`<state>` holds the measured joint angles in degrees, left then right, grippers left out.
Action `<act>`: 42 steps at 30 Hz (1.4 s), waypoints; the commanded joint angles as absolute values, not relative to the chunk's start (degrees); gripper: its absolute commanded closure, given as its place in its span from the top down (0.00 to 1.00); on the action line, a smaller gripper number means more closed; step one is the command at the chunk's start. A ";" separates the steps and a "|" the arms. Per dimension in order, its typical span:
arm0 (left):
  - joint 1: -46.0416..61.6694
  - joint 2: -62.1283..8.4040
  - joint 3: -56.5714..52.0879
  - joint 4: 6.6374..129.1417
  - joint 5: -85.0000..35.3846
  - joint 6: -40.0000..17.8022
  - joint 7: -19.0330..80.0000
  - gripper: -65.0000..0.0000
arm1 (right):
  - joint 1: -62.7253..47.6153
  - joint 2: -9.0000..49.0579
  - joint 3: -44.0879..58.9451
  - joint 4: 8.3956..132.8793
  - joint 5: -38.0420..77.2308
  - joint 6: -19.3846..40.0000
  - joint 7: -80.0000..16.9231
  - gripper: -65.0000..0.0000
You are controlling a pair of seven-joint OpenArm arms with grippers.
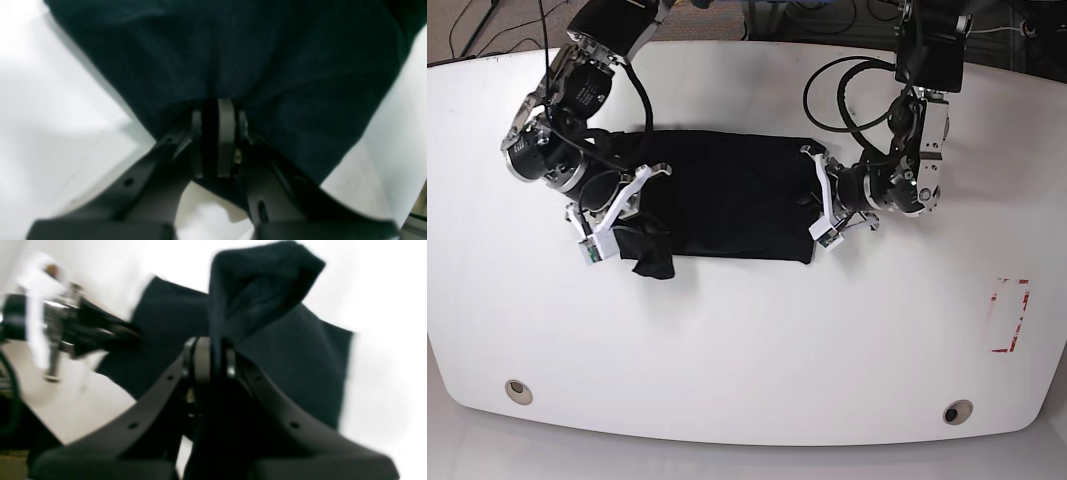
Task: Layout the t-shirt on the table in an organized manner, then fold the t-shirt properly
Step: 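Lift the strip end with the right gripper and fold it toward the left gripper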
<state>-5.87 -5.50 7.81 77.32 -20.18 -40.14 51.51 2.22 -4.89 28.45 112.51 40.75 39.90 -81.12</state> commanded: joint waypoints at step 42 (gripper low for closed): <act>-4.70 -0.84 8.22 76.18 -15.78 -40.00 57.71 0.07 | 2.15 -9.00 15.60 103.60 42.33 40.00 -68.00 0.07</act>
<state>-5.17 -0.49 7.90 76.77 -19.97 -40.53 53.06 1.45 -9.17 15.99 103.68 41.10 39.92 -70.26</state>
